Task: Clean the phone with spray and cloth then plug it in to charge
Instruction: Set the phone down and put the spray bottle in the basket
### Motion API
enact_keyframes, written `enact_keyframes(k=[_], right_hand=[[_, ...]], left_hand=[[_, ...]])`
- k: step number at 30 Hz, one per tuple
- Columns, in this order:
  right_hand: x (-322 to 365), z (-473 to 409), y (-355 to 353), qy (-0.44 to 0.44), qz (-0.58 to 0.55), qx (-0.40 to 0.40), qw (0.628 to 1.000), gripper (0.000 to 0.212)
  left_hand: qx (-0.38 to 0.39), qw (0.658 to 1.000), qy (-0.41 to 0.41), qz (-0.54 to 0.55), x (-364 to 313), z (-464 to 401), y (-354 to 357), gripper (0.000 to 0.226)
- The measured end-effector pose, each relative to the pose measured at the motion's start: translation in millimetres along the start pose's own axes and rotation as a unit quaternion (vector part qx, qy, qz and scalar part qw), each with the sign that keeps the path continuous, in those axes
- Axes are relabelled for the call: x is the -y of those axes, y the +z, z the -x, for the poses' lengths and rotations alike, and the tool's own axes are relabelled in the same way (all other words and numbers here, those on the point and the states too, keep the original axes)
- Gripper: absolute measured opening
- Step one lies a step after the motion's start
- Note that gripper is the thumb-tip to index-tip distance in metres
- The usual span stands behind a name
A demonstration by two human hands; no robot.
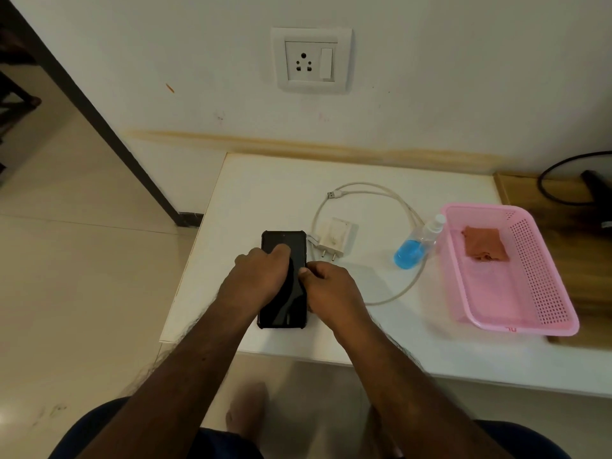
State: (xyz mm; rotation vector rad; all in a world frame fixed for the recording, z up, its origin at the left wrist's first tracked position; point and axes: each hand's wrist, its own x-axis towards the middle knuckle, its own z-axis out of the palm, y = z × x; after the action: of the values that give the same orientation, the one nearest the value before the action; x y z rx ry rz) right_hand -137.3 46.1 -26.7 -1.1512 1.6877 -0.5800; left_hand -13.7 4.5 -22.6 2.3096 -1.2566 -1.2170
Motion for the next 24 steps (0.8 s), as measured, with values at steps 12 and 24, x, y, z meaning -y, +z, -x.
enact_keyframes(k=[12,24], right_hand=[[1.7,-6.7,6.1,0.012,0.003,0.0,1.0,0.025],[6.4,-6.6,5.3,0.005,0.057,0.004,0.998,0.022]], left_hand=[[0.013,0.99,0.066,-0.12,24.7,-12.3,12.5,0.054],[0.14,0.988,0.064,-0.018,82.3,32.9,40.2,0.072]])
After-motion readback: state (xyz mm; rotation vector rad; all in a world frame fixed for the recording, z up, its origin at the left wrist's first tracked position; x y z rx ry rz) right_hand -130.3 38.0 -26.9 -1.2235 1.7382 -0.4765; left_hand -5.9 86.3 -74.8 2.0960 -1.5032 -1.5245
